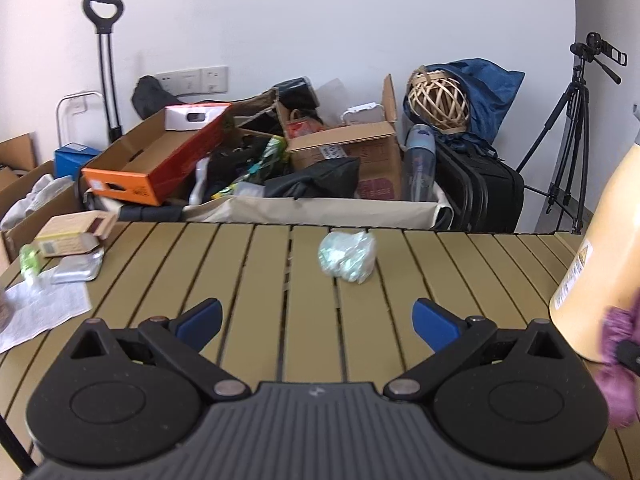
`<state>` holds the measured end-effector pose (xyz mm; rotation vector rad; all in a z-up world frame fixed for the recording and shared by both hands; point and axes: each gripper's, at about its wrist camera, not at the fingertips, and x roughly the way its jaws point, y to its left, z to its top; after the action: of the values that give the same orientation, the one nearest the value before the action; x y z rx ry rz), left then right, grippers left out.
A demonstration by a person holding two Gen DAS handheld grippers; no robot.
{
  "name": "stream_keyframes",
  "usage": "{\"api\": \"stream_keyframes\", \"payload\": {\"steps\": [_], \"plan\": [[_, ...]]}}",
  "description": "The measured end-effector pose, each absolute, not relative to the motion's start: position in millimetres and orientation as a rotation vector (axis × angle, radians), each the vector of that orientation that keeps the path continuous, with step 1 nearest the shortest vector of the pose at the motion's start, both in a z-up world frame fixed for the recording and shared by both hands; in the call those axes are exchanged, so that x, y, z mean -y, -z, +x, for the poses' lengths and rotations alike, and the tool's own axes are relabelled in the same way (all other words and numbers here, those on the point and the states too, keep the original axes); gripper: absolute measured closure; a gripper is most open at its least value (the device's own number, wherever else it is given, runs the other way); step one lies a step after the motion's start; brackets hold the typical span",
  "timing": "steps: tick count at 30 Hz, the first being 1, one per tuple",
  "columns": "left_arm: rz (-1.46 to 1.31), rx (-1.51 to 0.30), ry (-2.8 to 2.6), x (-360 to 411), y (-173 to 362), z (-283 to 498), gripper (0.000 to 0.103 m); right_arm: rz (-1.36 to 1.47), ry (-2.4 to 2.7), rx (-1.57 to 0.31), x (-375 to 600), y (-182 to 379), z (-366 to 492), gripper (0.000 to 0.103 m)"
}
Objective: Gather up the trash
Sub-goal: 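Close the left gripper on the clear plastic bag while the right holds the scrunchie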
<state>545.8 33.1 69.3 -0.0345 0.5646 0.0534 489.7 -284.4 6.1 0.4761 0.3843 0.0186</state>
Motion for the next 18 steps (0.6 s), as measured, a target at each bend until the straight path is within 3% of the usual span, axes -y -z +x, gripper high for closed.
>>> {"api": "stream_keyframes", "payload": {"steps": [18], "plan": [[-0.016, -0.688, -0.134, -7.3, -0.9, 725.2, 0.000, 0.601, 0.156, -0.239, 410.1, 6.2, 446.7, 0.080]]}}
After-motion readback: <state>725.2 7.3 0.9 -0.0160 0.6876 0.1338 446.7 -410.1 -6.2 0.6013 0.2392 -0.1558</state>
